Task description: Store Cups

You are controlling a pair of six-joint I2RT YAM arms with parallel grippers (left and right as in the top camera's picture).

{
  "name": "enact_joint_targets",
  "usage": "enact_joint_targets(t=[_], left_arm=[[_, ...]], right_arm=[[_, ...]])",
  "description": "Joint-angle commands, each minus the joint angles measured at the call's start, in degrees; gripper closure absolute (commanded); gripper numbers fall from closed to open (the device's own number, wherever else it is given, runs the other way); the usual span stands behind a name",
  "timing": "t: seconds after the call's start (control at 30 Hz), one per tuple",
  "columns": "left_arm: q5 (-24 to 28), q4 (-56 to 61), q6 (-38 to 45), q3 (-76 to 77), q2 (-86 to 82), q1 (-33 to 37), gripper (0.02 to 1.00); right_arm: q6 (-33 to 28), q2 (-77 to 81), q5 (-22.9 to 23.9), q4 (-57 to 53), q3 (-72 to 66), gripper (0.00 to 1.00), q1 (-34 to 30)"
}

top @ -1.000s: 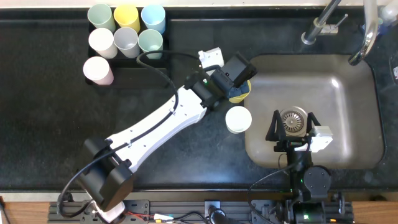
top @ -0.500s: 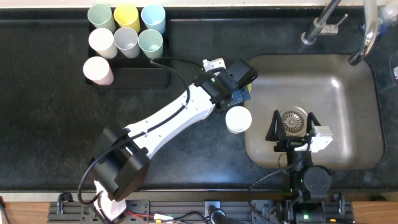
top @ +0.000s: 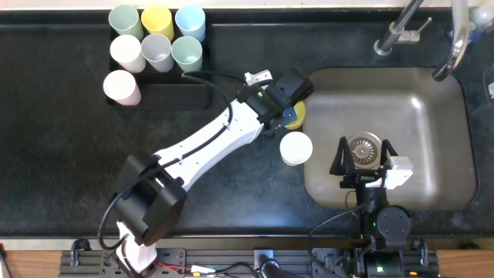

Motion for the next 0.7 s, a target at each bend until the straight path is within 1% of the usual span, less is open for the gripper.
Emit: enact_joint_targets(t=[0.03,0.2,0.37,0.5,0.63,0.7], left_arm=[[-1.9,-0.3,-0.5,0.6,-0.2,1.4,0.982],[-5.0,-2.6,-0.3,0.7,-6.2,5.9,0.982],[-6.5,-9.4,-0.3,0.7,-13.7,14.5,0.982],[-3.9,-15.7,-0.3,0.7,-18.2,24.6,0.982],[0.8,-21.2,-0.3,0.5,-18.7,35.1,0.982],[2.6,-22.4,-0.3,0.4,-17.5,38.8,0.982]], right_arm=[[-0.3,-0.5,-0.2,0.3,-0.8,0.005,-0.2],[-0.3,-0.5,-0.2,0.3,-0.8,0.003,-0.2],[-0.4,-0.5,-0.2,0.3,-0.8,0.003,-0.2],[-0.3,-0.5,-0.2,0.3,-0.8,0.005,-0.2],[-0.3,-0.5,-0.2,0.3,-0.8,0.003,-0.2],[-0.3,-0.5,-0.2,0.3,-0.8,0.003,-0.2]])
